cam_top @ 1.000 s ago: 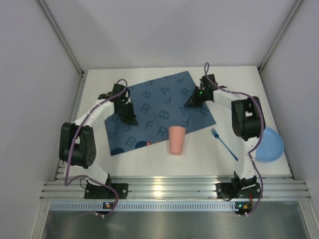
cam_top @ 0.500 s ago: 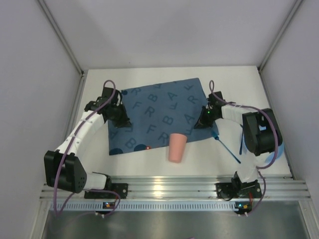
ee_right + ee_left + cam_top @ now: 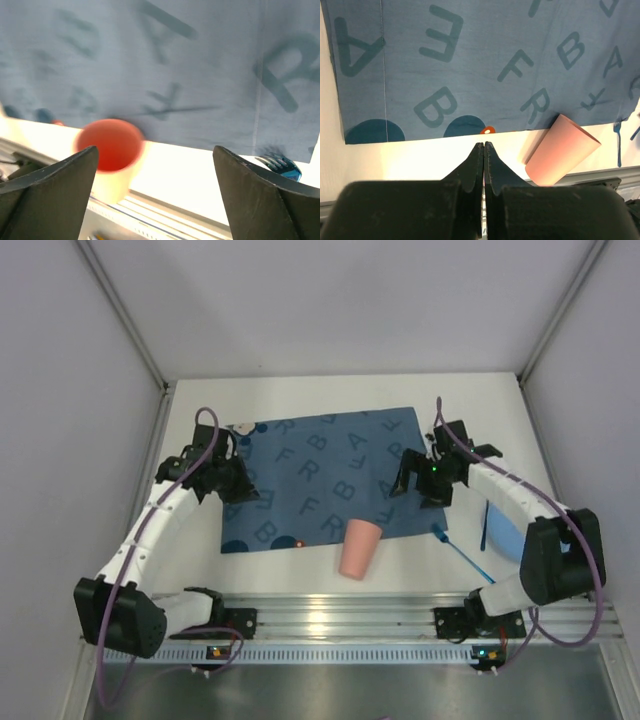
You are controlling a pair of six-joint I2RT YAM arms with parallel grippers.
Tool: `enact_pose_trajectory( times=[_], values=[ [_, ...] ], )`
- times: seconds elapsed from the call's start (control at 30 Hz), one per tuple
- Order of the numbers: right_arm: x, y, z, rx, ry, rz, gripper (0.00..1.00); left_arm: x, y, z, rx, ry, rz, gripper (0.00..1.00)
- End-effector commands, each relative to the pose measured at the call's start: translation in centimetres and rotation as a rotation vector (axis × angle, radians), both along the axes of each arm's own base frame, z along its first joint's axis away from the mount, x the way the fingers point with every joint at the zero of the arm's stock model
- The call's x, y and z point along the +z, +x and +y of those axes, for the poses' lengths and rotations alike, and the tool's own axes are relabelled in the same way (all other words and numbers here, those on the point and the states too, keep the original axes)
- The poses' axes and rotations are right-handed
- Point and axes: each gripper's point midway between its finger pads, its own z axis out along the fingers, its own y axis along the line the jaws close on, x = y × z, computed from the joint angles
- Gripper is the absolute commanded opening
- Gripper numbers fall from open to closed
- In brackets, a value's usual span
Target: Set the dinner table for one person
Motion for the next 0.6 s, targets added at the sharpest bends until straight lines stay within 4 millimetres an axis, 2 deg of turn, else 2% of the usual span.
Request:
enact_pose_trajectory(
  times=[0.0, 0.07, 0.17, 0.37, 0.57],
  values=[
    [8.4, 0.7, 1.0, 0.084, 0.04, -0.212, 1.0, 0.8, -1.6, 0.2, 0.021, -0.015, -0.016, 0.0],
    [10.1, -0.1, 1.9, 0.121, 0.106, -0.233, 1.0, 0.3, -2.3, 0.3, 0.036, -0.026, -0.003, 0.0],
    [10.4, -0.6, 3.2, 0.167, 0.16, -0.25, 1.0, -0.1, -3.5, 0.3, 0.056, -0.051, 0.003, 0.0],
    [6.9, -2.0, 5.7, 0.256, 0.216, -0.179, 1.0, -0.1, -5.9, 0.6, 0.076, -0.074, 0.001, 0.0],
    [5.5, -3.3, 9.5, 0.387, 0.213, -0.168, 1.0, 0.3, -7.6, 1.2, 0.097, -0.072, -0.015, 0.0]
  ],
)
